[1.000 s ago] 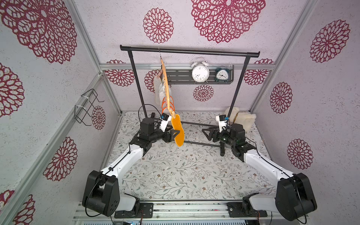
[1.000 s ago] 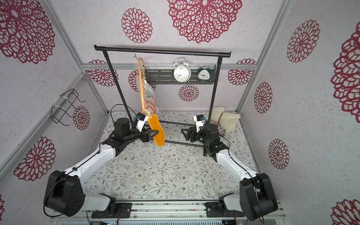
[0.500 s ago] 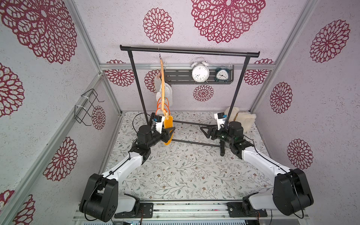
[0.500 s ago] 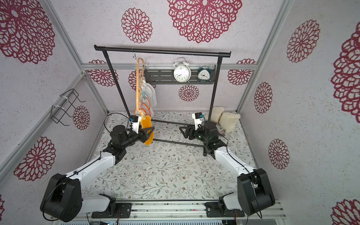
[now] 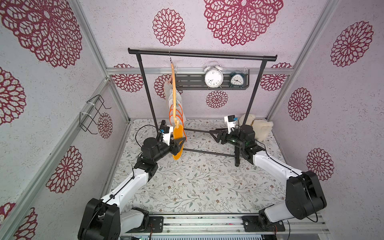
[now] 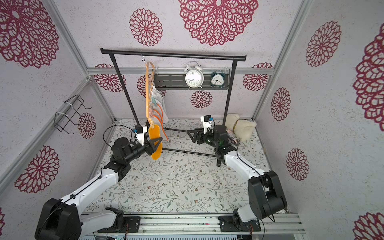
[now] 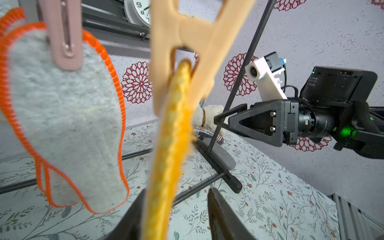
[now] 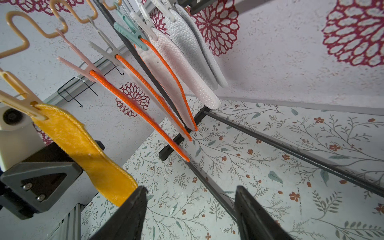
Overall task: Take the shoe insoles off the hanger
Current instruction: Remove the insole from the hanger.
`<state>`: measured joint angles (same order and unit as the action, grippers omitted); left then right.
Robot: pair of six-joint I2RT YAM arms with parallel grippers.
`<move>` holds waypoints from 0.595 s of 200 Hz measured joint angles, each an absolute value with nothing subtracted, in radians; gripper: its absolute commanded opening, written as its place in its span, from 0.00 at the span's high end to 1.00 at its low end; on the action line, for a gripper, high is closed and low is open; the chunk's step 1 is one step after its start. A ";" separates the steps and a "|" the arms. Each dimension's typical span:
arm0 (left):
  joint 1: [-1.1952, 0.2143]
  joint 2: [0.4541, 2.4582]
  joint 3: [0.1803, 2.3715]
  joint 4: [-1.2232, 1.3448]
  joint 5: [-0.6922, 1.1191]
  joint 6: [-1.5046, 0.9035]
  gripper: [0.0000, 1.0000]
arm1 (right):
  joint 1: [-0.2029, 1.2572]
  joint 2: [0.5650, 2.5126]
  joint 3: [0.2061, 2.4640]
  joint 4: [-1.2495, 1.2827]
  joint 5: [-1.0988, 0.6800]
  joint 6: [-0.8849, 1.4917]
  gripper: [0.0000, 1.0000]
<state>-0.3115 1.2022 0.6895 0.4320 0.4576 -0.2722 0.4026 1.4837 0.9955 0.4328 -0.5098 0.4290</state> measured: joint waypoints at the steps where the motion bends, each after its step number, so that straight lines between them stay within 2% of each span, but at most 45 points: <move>1: -0.311 1.201 0.688 0.432 0.458 -0.271 0.54 | 0.403 1.484 0.996 0.433 -0.510 0.429 0.31; 42: -0.311 1.189 0.625 0.440 0.451 -0.262 0.58 | 0.418 1.498 1.016 0.445 -0.511 0.439 0.32; 80: -0.309 1.193 0.571 0.476 0.436 -0.265 0.70 | 0.427 1.498 1.018 0.445 -0.511 0.439 0.33; 119: -0.308 1.218 0.548 0.532 0.437 -0.268 0.71 | 0.434 1.498 1.051 0.434 -0.511 0.439 0.32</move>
